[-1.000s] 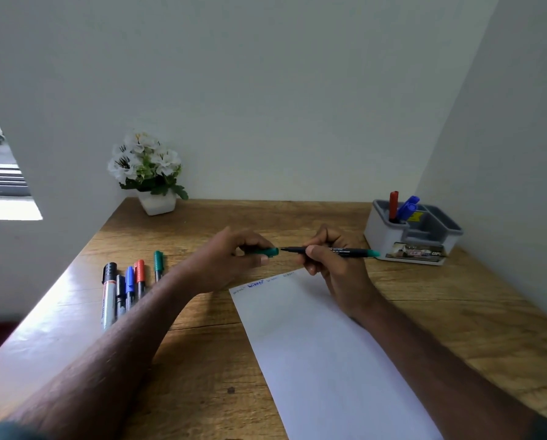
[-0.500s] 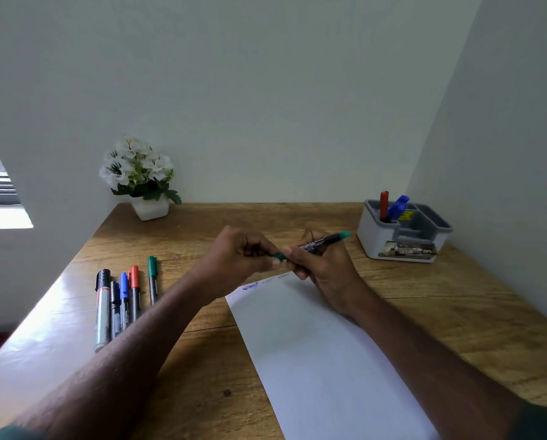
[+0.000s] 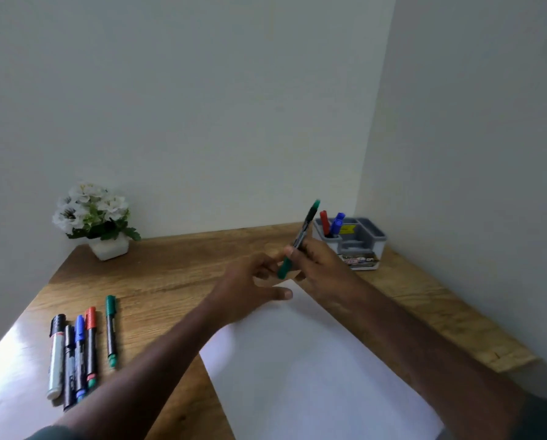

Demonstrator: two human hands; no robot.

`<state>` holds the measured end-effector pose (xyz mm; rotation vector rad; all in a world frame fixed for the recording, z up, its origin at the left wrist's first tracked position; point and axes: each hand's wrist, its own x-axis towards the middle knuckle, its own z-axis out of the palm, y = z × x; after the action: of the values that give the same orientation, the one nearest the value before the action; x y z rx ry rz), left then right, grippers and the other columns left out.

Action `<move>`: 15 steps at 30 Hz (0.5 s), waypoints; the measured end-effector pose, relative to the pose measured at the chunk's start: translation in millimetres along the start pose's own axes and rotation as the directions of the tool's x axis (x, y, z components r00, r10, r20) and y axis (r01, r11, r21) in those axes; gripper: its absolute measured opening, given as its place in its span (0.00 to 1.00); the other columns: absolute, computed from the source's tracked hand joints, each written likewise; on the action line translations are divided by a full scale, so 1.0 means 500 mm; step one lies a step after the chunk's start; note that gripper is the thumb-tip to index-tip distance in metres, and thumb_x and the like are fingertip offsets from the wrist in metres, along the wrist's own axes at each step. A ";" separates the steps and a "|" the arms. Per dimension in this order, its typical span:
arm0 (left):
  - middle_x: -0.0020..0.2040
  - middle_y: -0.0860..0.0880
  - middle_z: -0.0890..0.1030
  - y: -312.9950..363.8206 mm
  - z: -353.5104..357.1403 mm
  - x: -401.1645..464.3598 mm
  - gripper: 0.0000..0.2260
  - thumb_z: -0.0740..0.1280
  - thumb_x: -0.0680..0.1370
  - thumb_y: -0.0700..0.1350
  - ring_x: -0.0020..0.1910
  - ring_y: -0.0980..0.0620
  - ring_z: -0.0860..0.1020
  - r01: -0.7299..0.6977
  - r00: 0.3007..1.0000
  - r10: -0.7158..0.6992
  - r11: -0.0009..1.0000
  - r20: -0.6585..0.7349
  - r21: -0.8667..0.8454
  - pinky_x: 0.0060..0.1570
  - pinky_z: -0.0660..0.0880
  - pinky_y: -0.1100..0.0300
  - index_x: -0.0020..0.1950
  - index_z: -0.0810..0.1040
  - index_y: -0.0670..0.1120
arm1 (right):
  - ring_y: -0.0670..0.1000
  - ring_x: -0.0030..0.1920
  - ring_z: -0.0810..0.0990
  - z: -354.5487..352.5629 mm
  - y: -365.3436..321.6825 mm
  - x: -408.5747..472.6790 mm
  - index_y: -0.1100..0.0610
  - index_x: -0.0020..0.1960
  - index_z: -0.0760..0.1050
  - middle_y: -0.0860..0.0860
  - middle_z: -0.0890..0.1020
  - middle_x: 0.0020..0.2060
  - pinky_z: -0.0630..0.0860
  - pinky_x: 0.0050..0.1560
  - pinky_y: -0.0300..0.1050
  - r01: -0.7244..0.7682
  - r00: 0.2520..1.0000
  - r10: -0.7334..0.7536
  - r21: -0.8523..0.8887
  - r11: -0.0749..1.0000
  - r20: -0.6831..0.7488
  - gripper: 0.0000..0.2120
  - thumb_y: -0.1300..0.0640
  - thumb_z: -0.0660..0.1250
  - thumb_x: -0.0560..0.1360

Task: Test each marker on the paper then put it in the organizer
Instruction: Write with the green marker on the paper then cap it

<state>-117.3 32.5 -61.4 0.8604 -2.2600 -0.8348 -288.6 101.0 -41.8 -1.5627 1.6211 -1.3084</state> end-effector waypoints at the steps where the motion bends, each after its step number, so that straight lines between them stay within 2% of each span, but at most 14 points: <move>1: 0.60 0.56 0.82 0.010 0.015 0.009 0.24 0.78 0.68 0.59 0.59 0.57 0.79 -0.034 0.998 0.027 0.993 0.060 0.115 0.56 0.76 0.59 0.60 0.78 0.55 | 0.47 0.46 0.84 -0.023 -0.005 -0.006 0.55 0.53 0.76 0.50 0.84 0.45 0.77 0.43 0.41 0.020 0.999 -0.022 -0.041 0.999 -0.049 0.07 0.53 0.61 0.84; 4: 0.72 0.56 0.73 0.026 0.051 0.039 0.35 0.71 0.69 0.69 0.71 0.51 0.71 -0.060 0.980 -0.010 0.939 0.201 0.339 0.68 0.68 0.51 0.73 0.67 0.60 | 0.47 0.39 0.79 -0.092 -0.003 -0.032 0.56 0.58 0.75 0.51 0.80 0.40 0.76 0.41 0.42 0.103 0.969 -0.132 -0.142 0.984 -0.207 0.10 0.53 0.58 0.85; 6: 0.75 0.55 0.70 0.033 0.069 0.054 0.36 0.69 0.70 0.69 0.73 0.50 0.68 -0.081 0.965 -0.035 0.903 0.261 0.422 0.72 0.64 0.49 0.76 0.64 0.60 | 0.40 0.35 0.77 -0.132 0.003 -0.047 0.54 0.58 0.76 0.47 0.78 0.39 0.73 0.36 0.34 0.146 0.919 -0.208 -0.199 0.969 -0.336 0.09 0.54 0.58 0.85; 8: 0.76 0.54 0.69 0.034 0.081 0.063 0.35 0.68 0.73 0.67 0.73 0.50 0.67 -0.087 0.952 -0.061 0.886 0.299 0.456 0.72 0.63 0.49 0.77 0.64 0.58 | 0.39 0.39 0.77 -0.173 0.010 -0.052 0.55 0.62 0.77 0.49 0.79 0.43 0.71 0.35 0.30 0.114 0.875 -0.238 -0.300 0.947 -0.421 0.11 0.56 0.57 0.86; 10: 0.75 0.54 0.69 0.031 0.088 0.069 0.33 0.67 0.74 0.66 0.73 0.51 0.68 -0.085 0.948 -0.075 0.878 0.309 0.471 0.72 0.63 0.50 0.76 0.65 0.56 | 0.45 0.45 0.77 -0.217 0.019 -0.041 0.58 0.64 0.77 0.54 0.79 0.50 0.69 0.39 0.28 0.033 0.866 -0.223 -0.392 0.919 -0.448 0.14 0.58 0.56 0.85; 11: 0.75 0.54 0.70 0.030 0.091 0.072 0.32 0.66 0.75 0.66 0.72 0.51 0.68 -0.087 0.948 -0.075 0.875 0.310 0.476 0.71 0.63 0.50 0.76 0.66 0.56 | 0.49 0.47 0.77 -0.237 0.022 -0.032 0.59 0.64 0.77 0.56 0.78 0.51 0.68 0.40 0.27 -0.006 0.865 -0.220 -0.448 0.894 -0.451 0.14 0.60 0.56 0.85; 13: 0.74 0.54 0.72 0.029 0.094 0.081 0.30 0.66 0.76 0.65 0.71 0.51 0.70 -0.090 0.950 -0.069 0.875 0.305 0.476 0.70 0.64 0.51 0.75 0.68 0.55 | 0.51 0.50 0.75 -0.268 0.021 -0.011 0.60 0.64 0.79 0.57 0.77 0.51 0.66 0.43 0.25 -0.050 0.865 -0.235 -0.544 0.838 -0.442 0.14 0.62 0.59 0.83; 15: 0.73 0.53 0.72 0.029 0.097 0.091 0.29 0.66 0.76 0.65 0.70 0.51 0.70 -0.090 0.949 -0.068 0.877 0.308 0.472 0.69 0.64 0.52 0.74 0.69 0.54 | 0.51 0.53 0.78 -0.285 0.013 0.010 0.59 0.64 0.80 0.56 0.81 0.52 0.72 0.55 0.35 -0.061 0.878 -0.219 -0.553 0.831 -0.426 0.14 0.63 0.64 0.80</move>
<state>-184.2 24.7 -69.1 0.9812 -2.8230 -0.4197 -417.6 134.4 8.8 -1.7290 2.4455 -1.4248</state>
